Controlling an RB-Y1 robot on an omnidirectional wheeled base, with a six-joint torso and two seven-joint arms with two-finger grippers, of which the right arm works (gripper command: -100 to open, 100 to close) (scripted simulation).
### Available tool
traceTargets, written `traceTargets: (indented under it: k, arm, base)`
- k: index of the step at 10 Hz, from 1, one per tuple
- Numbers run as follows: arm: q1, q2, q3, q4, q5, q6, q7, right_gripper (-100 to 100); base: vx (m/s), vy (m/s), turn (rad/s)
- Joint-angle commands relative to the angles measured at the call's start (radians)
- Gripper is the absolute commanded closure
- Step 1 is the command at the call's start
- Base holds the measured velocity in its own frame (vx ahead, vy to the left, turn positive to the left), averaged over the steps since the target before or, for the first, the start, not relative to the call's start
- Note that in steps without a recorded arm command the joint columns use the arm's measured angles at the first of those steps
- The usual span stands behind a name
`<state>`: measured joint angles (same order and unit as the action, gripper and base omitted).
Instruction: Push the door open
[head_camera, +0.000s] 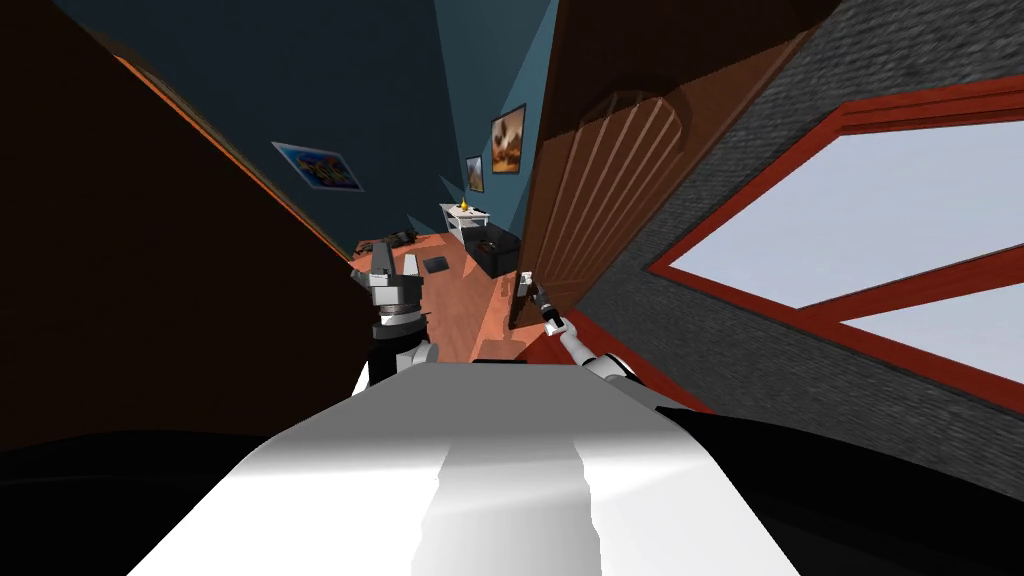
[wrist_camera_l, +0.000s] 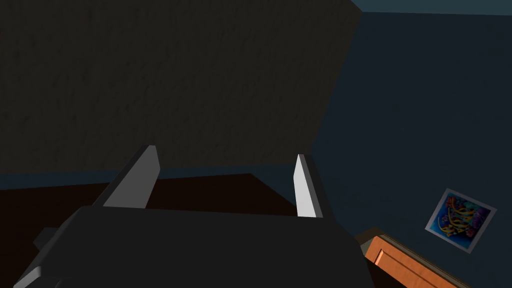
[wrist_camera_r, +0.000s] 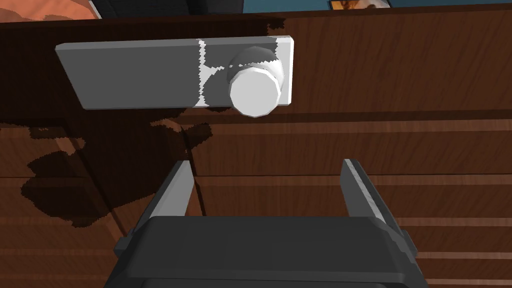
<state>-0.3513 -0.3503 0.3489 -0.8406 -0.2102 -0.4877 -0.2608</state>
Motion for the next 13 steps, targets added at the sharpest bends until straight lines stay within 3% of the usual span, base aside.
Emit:
traceTargets:
  k: [1, 3, 10, 11, 13]
  arm:
    - [-0.001, -0.002, 0.007, -0.004, 0.0, 0.005, -0.006, -100]
    - [-0.001, 0.003, -0.001, 0.003, 0.001, -0.001, 0.001, -100]
    - [-0.003, 0.02, -0.023, 0.02, 0.003, -0.013, 0.019, -100]
    - [-0.003, 0.02, -0.023, 0.02, 0.003, -0.013, 0.019, 100]
    - [-0.003, 0.02, -0.023, 0.02, 0.003, -0.013, 0.019, 100]
  base:
    - [-0.217, -0.024, -0.022]
    - [-0.001, 0.008, 0.012]
    - [0.197, 0.049, 0.029]
    - [-0.011, -0.002, -0.005]
    - [-0.031, -0.009, 0.004]
